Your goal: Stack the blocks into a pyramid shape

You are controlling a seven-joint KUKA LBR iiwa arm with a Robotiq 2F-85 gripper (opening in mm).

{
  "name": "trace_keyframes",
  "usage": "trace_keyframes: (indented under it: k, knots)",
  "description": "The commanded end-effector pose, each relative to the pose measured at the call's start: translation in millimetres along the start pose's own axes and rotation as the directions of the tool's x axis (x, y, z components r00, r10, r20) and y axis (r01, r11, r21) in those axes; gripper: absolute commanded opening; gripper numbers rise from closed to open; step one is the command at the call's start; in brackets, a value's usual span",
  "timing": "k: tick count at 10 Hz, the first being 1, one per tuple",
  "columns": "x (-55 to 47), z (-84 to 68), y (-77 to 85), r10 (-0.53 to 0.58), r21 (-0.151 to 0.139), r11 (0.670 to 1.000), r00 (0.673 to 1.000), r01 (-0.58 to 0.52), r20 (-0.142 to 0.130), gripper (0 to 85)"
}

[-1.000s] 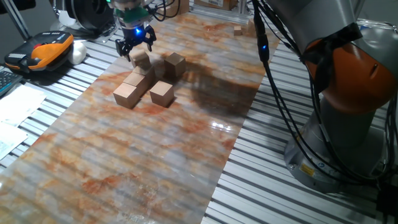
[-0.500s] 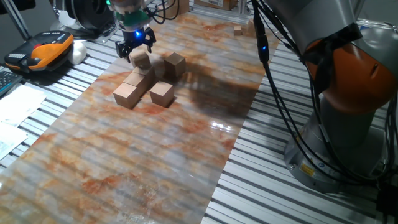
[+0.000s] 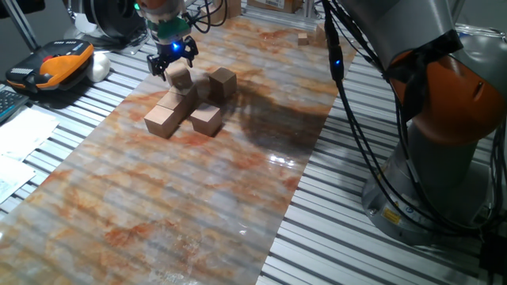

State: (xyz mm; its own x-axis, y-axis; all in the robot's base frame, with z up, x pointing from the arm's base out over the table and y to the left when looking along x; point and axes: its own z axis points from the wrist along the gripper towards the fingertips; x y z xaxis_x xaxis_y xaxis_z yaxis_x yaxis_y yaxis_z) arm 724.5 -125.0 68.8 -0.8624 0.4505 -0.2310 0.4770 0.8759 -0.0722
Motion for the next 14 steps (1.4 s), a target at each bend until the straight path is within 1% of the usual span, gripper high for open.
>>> trace_keyframes:
  k: [1, 3, 7, 11, 14]
  knots:
    - [-0.1, 2.3, 0.2, 0.005, 0.003, 1.0, 1.0, -0.005, 0.003, 85.0]
    - [0.4, 8.5, -0.2, 0.005, -0.002, 1.0, 1.0, -0.005, 0.006, 85.0]
    - [0.2, 11.0, 0.3, 0.011, -0.005, 1.0, 1.0, -0.011, 0.003, 85.0]
    - [0.4, 11.6, -0.2, 0.035, 0.005, 0.999, 0.999, -0.035, 0.008, 85.0]
    - [0.7, 11.9, -0.7, 0.053, 0.017, 0.998, 0.998, -0.054, 0.017, 85.0]
